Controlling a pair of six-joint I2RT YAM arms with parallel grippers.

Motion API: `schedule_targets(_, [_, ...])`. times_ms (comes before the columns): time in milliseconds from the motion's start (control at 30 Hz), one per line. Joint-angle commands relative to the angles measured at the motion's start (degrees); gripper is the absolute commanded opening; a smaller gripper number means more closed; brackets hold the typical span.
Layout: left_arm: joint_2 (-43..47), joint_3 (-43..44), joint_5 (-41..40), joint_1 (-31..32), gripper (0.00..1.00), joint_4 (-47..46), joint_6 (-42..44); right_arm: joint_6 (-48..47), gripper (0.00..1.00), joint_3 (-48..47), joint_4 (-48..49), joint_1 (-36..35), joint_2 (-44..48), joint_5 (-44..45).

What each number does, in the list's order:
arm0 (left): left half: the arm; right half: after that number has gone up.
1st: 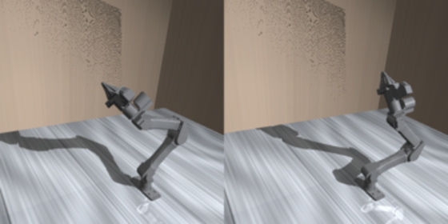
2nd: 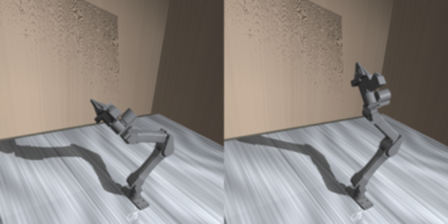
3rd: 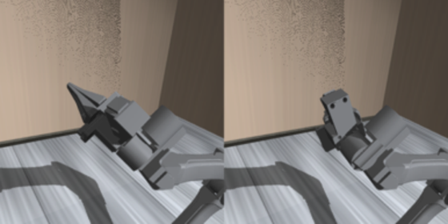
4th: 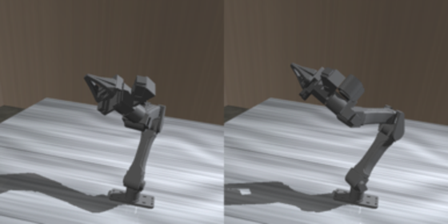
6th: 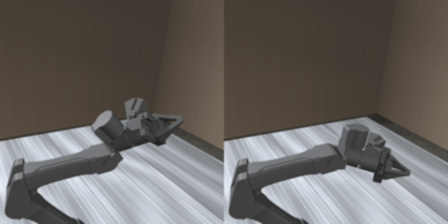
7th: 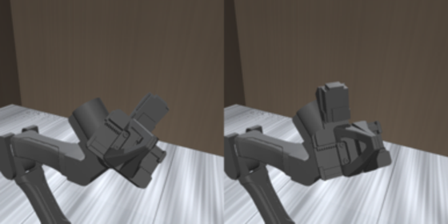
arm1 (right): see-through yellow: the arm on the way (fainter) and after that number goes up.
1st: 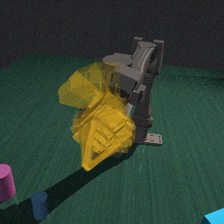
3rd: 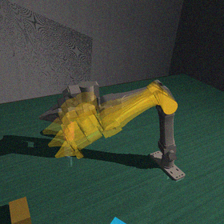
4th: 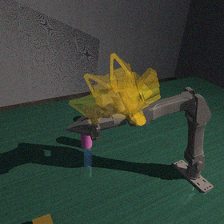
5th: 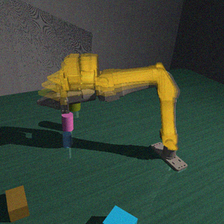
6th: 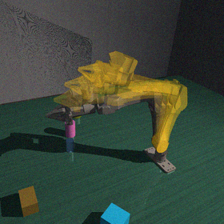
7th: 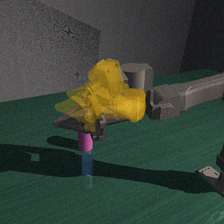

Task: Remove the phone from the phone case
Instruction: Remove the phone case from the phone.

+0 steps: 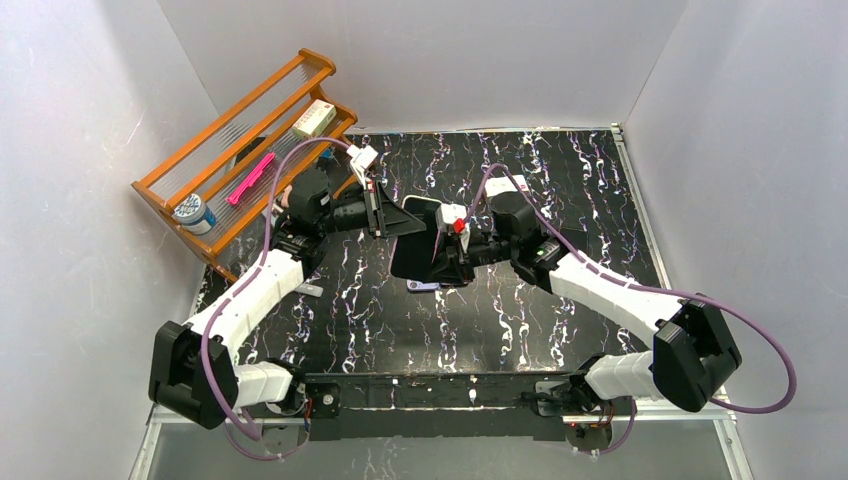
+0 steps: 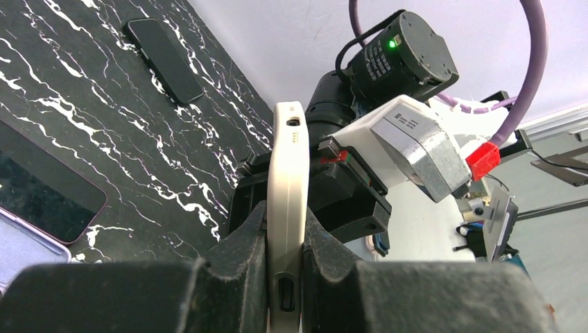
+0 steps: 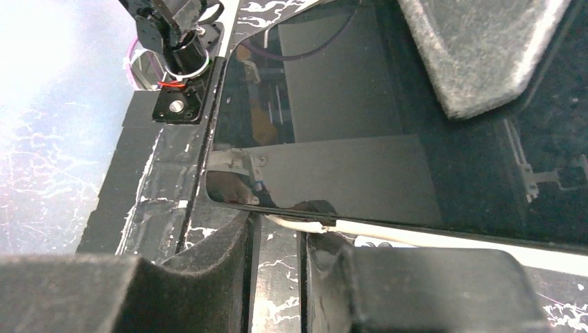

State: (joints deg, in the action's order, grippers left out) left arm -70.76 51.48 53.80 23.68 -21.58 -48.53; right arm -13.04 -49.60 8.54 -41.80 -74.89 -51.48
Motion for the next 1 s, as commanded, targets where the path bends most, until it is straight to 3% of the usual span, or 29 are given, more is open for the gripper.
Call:
schedule_targets(0, [0.22,1.77,0.33,0.57,0.0,-3.73,-6.3,-3.56,0.01,-4.07,4.49,-0.78,0.15,5.96])
schedule_targets(267, [2.34,-1.5,-0.52,0.58,0.0,-6.86,-8.3,5.21,0.01,-0.9,13.58,-0.48,1.07,25.72])
schedule_targets(333, [3.06,-2.39,-1.63,0.49,0.0,-7.88,-8.22,7.27,0.09,0.47,14.97,-0.47,2.06,26.56])
schedule_targets(400, [4.35,-3.31,-4.1,0.02,0.0,-8.35,-7.95,9.31,0.22,2.49,16.69,-0.43,3.61,27.38])
schedule_targets(633, [13.11,-6.53,-20.63,-2.06,0.0,-3.22,0.0,18.28,0.57,10.01,17.12,-0.23,11.25,30.71])
schedule_targets(733, [14.15,-8.76,-24.51,-2.15,0.0,-4.58,0.08,25.39,0.63,13.26,19.18,-0.21,14.51,30.47])
schedule_targets(967, [13.55,-12.44,-27.72,-2.15,0.0,-10.21,-4.23,45.69,0.69,17.71,31.57,-0.23,14.89,22.31])
